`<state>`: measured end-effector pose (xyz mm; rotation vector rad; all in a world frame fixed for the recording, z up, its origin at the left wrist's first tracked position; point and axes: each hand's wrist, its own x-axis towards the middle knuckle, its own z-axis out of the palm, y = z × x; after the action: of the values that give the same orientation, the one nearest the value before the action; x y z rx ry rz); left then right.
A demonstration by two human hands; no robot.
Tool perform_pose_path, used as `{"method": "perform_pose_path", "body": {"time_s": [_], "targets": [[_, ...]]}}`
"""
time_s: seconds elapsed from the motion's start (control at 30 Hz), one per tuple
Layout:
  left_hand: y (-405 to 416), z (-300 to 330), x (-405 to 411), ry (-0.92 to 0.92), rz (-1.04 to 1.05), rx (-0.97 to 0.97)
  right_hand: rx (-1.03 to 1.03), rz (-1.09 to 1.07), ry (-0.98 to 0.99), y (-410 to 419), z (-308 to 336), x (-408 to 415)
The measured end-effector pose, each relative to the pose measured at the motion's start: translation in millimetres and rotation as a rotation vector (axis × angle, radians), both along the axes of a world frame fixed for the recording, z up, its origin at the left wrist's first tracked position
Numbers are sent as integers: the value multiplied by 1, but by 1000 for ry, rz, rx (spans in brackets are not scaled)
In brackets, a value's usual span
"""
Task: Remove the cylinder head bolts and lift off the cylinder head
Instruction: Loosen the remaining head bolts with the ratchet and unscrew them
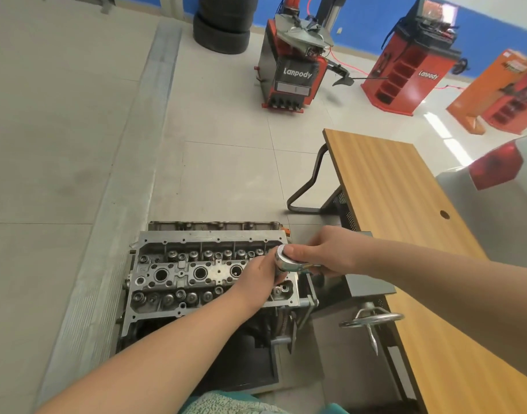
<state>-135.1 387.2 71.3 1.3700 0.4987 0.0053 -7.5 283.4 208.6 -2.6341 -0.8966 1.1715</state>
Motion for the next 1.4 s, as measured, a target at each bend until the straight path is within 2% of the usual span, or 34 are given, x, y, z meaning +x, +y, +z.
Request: {"method": "perform_pose_path", "body": {"time_s": [0.27, 0.37, 0.43, 0.5, 0.57, 0.7, 0.77, 0.87, 0.93, 1.03, 1.2, 1.33, 1.4], "targets": [[-5, 2, 0, -9, 48, -31, 7, -145, 148, -22, -9, -32], [-3, 4, 3, 32, 58, -39, 142, -332, 271, -25, -21, -51], [3, 5, 3, 26, -11, -17, 202, -370, 289, -25, -24, -54], [11, 10, 0, -24, -81, -25, 200, -334, 276, -26, -24, -52], [18, 20, -1, -156, -139, -12, 205, -298, 283, -28, -25, -49], [25, 39, 0, -261, -312, 342, 257, -345, 410, -36, -30, -44], [23, 43, 0, -240, -301, 344, 269, -322, 455, -53, -30, -38], [19, 47, 0, -212, -171, 270, 149, -109, 388, -96, -32, -33], [16, 50, 4, -180, -126, 266, 122, -150, 372, -126, -35, -32], [9, 54, 9, -182, -100, 266, 248, -311, 358, -163, -37, -25], [-2, 53, 7, -165, 88, 184, 636, -477, 350, -180, -47, -32], [-5, 51, 9, -143, 186, 196, 881, -816, 400, -181, -59, -53], [-5, 48, 12, -142, 281, 113, 1042, -1010, 397, -173, -66, -71]]}}
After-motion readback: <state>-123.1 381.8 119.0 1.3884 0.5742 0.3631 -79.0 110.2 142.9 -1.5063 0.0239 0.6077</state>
